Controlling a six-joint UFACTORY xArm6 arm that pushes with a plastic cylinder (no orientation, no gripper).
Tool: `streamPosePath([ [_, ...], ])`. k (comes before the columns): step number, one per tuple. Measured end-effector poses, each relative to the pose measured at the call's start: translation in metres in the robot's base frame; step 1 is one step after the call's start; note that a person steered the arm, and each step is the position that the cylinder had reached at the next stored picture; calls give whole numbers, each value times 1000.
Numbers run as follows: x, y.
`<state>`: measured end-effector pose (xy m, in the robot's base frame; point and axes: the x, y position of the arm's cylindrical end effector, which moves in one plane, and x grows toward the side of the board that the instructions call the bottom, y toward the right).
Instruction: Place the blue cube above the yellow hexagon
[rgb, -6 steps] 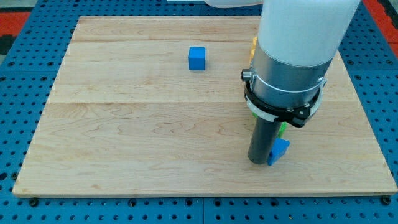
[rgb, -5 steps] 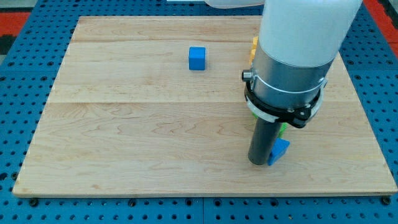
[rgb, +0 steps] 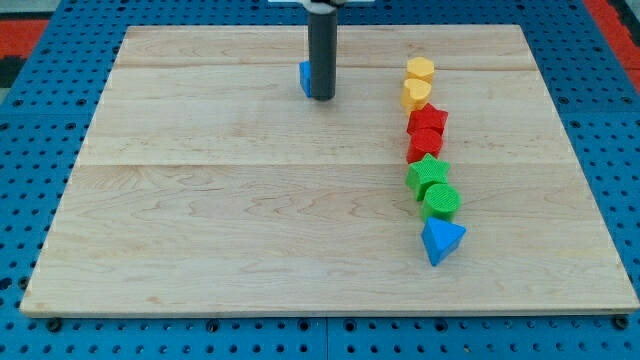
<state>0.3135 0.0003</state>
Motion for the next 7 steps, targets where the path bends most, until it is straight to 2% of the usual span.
streamPosePath([
  [1,-23,-11],
  [2,-17,-50],
  [3,-33,-76],
  [4,-61,-68],
  [5,-64,-25],
  [6,-63,4],
  [7,-39,4],
])
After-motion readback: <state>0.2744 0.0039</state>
